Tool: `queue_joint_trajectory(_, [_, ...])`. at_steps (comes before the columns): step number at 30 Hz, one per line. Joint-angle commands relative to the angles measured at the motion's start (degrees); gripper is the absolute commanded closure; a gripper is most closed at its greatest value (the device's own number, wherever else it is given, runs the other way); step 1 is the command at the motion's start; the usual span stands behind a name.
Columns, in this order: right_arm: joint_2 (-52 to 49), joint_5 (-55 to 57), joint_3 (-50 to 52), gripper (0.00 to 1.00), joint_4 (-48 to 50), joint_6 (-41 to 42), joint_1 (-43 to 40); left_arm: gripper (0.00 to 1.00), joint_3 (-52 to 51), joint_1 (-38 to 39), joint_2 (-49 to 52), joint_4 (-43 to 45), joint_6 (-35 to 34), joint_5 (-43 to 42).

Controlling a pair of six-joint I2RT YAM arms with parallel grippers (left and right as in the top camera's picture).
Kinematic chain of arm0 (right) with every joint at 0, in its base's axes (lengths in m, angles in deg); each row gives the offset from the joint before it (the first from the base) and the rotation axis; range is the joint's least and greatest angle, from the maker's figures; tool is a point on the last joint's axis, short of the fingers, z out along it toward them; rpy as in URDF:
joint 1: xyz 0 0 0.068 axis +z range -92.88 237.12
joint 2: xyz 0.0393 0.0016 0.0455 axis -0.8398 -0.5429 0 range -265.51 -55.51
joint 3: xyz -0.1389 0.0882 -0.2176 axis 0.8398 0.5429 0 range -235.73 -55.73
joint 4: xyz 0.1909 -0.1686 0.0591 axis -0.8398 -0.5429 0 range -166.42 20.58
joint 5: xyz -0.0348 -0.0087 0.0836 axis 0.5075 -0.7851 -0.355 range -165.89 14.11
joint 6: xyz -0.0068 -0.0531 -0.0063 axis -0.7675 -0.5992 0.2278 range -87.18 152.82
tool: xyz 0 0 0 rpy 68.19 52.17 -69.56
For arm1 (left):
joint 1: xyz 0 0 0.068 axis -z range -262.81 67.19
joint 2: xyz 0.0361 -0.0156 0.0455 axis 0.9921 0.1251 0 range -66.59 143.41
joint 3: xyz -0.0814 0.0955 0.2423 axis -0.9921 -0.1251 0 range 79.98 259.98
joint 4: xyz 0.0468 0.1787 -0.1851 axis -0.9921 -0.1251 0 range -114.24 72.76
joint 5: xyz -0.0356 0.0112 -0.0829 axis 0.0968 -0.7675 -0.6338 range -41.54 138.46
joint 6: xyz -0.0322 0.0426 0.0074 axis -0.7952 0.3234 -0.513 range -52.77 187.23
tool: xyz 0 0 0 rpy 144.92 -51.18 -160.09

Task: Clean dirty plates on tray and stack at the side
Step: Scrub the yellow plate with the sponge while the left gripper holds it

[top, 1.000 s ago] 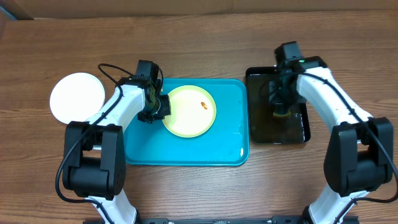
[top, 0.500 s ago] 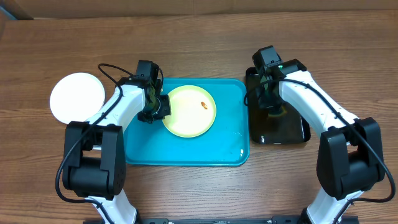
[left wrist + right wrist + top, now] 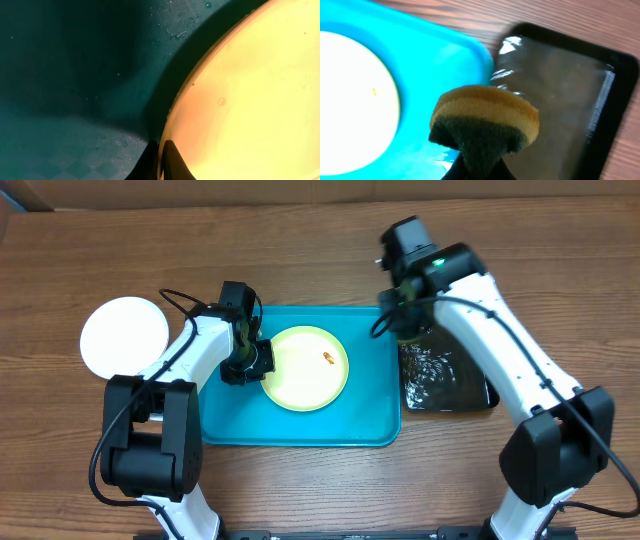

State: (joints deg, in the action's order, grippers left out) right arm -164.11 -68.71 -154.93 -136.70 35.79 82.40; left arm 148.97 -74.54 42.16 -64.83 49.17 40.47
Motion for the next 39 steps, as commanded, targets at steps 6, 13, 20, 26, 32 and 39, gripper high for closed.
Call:
queue_joint_trajectory(6, [-0.44,-1.27,0.7,0.96,7.61,0.24,8.52,0.96,-0.28,0.44,-0.22,-0.44,-0.85,0.46])
queue_joint_trajectory(13, [-6.84,3.48,0.7,0.96,11.5,0.33,13.07,0.96,-0.28,0.44,-0.22,-0.52,-0.85,0.46])
queue_joint_trajectory(20, [-13.38,4.79,0.7,0.96,14.53,0.42,14.62,0.96,-0.28,0.44,-0.22,-0.61,-0.85,0.46])
queue_joint_trajectory(26, [-16.59,3.91,0.74,0.96,14.36,0.39,14.62,0.96,-0.28,0.44,-0.22,-0.66,-0.83,0.46])
queue_joint_trajectory(32, [-20.2,1.6,0.9,0.96,14.27,0.42,14.62,0.96,-0.28,0.44,-0.22,-0.63,-0.83,0.46])
queue_joint_trajectory(39, [-24.09,-6.23,1.01,0.96,15.32,0.44,14.62,0.96,-0.28,0.44,-0.22,-0.59,-0.83,0.46])
